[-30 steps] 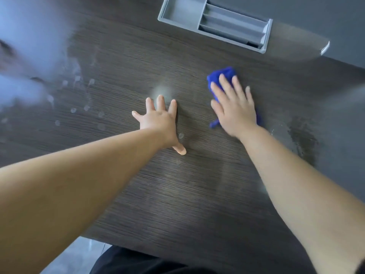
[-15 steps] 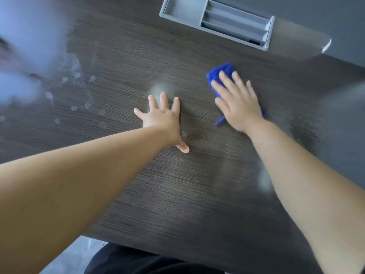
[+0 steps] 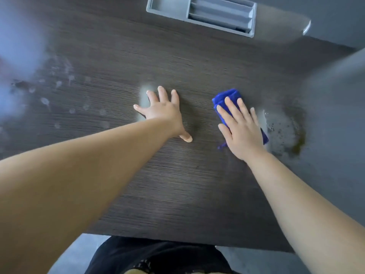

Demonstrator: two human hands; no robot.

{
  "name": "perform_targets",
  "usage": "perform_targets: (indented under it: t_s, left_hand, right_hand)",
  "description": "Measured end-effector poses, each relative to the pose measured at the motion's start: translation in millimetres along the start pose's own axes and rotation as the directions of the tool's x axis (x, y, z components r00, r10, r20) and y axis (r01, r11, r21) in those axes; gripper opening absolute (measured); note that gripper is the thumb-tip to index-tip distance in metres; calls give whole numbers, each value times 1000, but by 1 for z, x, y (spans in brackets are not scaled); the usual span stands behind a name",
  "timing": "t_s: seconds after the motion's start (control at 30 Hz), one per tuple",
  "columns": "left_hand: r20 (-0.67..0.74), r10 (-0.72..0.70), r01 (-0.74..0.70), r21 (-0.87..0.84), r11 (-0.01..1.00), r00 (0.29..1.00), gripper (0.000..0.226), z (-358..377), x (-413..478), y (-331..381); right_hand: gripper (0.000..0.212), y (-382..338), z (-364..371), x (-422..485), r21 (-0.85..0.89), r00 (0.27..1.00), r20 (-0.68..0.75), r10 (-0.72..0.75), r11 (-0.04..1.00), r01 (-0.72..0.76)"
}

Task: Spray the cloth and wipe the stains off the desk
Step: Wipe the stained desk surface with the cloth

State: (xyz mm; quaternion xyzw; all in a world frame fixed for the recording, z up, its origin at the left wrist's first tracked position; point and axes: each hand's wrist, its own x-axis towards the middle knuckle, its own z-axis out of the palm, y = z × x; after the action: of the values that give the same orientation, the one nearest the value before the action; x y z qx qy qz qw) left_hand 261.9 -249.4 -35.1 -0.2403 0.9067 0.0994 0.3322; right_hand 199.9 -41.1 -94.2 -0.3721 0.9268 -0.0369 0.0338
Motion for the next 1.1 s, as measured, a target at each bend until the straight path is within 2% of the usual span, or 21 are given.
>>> perform_targets:
  t_s: [0.07, 0.1, 0.13, 0.17, 0.23, 0.3, 0.37, 0.4, 0.43, 0.5, 0.57, 0.6, 0.63, 0.67, 0.73, 0.8, 0.9, 0.97, 1.0, 1.1]
  left_hand:
    - [-6, 2, -2, -6, 1000, 1000, 141, 2, 0, -1]
    - [-15, 6, -6, -3, 1000, 1000, 141, 2, -1, -1]
    - [-21, 5, -5, -5, 1000, 1000, 140, 3, -1, -2]
    - [-27, 8, -8, -5, 1000, 1000, 139, 4, -2, -3]
    - [-33, 35, -35, 0, 999, 999, 135, 5, -5, -5]
    - [-44, 65, -65, 1, 998, 997, 126, 10, -7, -12]
    - [-105, 109, -110, 2, 994, 988, 111, 23, -14, -16]
    - [-160, 132, -134, 0, 991, 978, 101, 31, -20, -16]
    - [-212, 152, -157, -4, 988, 965, 92, 39, -26, -13]
    - [-269, 197, -202, 9, 979, 943, 80, 53, -39, -3]
    - [-260, 245, -247, 28, 969, 934, 78, 66, -55, 18]
    - [-255, 264, -264, 34, 964, 930, 78, 71, -61, 28]
    - [-258, 280, -280, 38, 959, 925, 79, 76, -67, 39]
    - [-262, 296, -296, 40, 954, 919, 80, 80, -72, 50]
    - [-272, 316, -322, 23, 946, 909, 82, 85, -80, 70]
    - [-272, 320, -328, 17, 945, 907, 87, 86, -83, 87]
    - [-165, 297, -286, 90, 954, 941, 108, 84, -83, 104]
    - [-105, 260, -246, 133, 960, 960, 119, 82, -82, 111]
    - [-91, 243, -228, 149, 962, 966, 121, 81, -83, 114]
    - [-78, 216, -200, 174, 964, 973, 123, 76, -83, 119]
  right_hand:
    - [50, -28, 5, 19, 46, 949, -34, 312, 949, -311]
    - [51, -44, 6, 20, 57, 916, -33, 399, 916, -397]
    - [53, -59, 8, 15, 57, 912, -38, 408, 912, -405]
    - [54, -71, 9, 2, 56, 933, -45, 356, 934, -353]
    - [53, -78, 9, -48, 16, 993, -20, 119, 993, -119]
    - [50, -67, 11, -108, 18, 995, 28, -92, 996, 92]
    - [49, -36, 5, -152, 22, 981, 63, -182, 983, 181]
    - [49, -18, 3, -158, 2, 982, 63, -179, 984, 179]
    - [49, -3, 3, -155, -18, 989, 70, -132, 991, 133]
    - [50, 9, 1, -123, -1, 993, 45, 112, 994, -112]
    - [52, 5, -2, -91, 43, 926, 10, 376, 925, -377]
    - [53, -4, -1, -80, 48, 893, 36, 448, 892, -450]
    - [55, -12, 2, -78, 29, 887, 57, 459, 887, -461]
    - [56, -20, 2, -86, 11, 911, 50, 410, 911, -411]
    - [56, -26, 0, -124, 12, 984, 28, 177, 984, -178]
    - [52, -10, 2, -180, 6, 998, 49, -29, 1000, 29]
    - [50, 45, -1, -234, -12, 991, 49, -126, 992, 127]
    - [50, 75, -4, -226, -31, 999, 27, -41, 999, 42]
    - [50, 82, -4, -212, -20, 998, 14, 63, 998, -63]
    - [54, 64, -1, -153, 46, 909, -61, 413, 910, -411]
